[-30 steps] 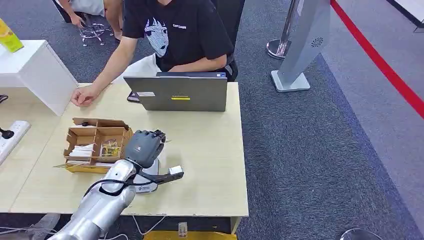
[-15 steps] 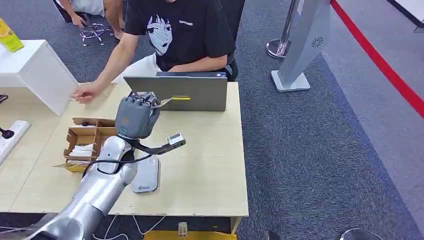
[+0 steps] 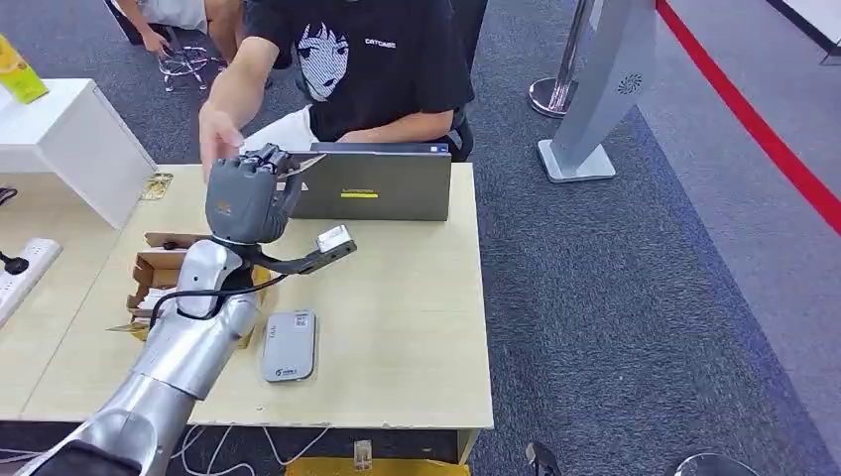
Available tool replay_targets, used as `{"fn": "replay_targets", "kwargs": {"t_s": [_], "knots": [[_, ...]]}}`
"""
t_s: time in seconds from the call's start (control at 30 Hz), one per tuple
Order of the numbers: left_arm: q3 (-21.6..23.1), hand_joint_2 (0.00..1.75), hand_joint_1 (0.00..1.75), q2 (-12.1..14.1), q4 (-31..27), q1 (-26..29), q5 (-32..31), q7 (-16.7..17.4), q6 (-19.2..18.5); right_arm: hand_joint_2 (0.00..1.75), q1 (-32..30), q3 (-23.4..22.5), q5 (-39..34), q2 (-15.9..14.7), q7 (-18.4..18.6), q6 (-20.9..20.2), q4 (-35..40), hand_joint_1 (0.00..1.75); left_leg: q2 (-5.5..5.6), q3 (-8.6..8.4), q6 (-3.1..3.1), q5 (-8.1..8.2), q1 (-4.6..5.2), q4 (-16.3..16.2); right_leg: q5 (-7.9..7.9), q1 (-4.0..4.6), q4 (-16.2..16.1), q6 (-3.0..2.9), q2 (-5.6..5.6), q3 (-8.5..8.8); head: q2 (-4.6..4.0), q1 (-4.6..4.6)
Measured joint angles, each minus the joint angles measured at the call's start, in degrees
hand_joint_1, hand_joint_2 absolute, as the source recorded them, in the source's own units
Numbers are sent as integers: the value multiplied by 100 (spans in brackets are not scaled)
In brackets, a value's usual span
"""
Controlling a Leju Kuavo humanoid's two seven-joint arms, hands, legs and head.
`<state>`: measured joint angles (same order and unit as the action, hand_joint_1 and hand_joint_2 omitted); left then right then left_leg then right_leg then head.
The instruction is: Pass the card to the sensor for recognition and then transmit it.
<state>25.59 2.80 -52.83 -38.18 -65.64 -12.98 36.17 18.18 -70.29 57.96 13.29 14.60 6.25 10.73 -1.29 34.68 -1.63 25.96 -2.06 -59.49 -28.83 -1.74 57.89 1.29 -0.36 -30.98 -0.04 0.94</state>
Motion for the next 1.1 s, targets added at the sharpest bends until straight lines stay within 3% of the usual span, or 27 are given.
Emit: {"fn": "replay_targets", "kwargs": {"t_s": [0.33, 0.67, 0.7, 0.87, 1.1], "knots": [[-48, 175, 175, -9, -4, -31, 0, -24, 0, 175, 10, -26, 0, 2, -2, 0, 0, 0, -1, 0, 2, -2, 0, 0, 1, 0, 0, 1, 0, 0, 0, 0], [-332, 175, 175, -87, -2, -143, 527, -118, 101, 175, 79, -28, 107, 41, 79, -20, 0, 0, 1, 6, 2, -2, 1, -4, 2, 0, 0, 1, -1, -4, 0, -2], [-359, 175, 0, -94, 2, -153, 553, -133, 101, 175, 79, -28, 107, 41, 77, -20, 0, 0, 1, 9, 2, -2, 1, -5, 2, 0, 0, 1, -1, -6, 0, 0], [-365, 175, 0, -184, 79, -217, 676, -302, 70, 175, 77, -39, 37, 42, 50, -4, 0, 0, 2, 15, 3, -2, 1, -8, 2, 0, 0, 2, -3, -10, 0, 0], [-345, 175, 0, -271, 109, -115, 708, -592, -345, 175, 49, -164, -78, 37, -30, -15, 0, 0, 0, 14, 3, -2, 1, -8, 4, -1, 0, 4, 0, -11, 0, -2]]}}
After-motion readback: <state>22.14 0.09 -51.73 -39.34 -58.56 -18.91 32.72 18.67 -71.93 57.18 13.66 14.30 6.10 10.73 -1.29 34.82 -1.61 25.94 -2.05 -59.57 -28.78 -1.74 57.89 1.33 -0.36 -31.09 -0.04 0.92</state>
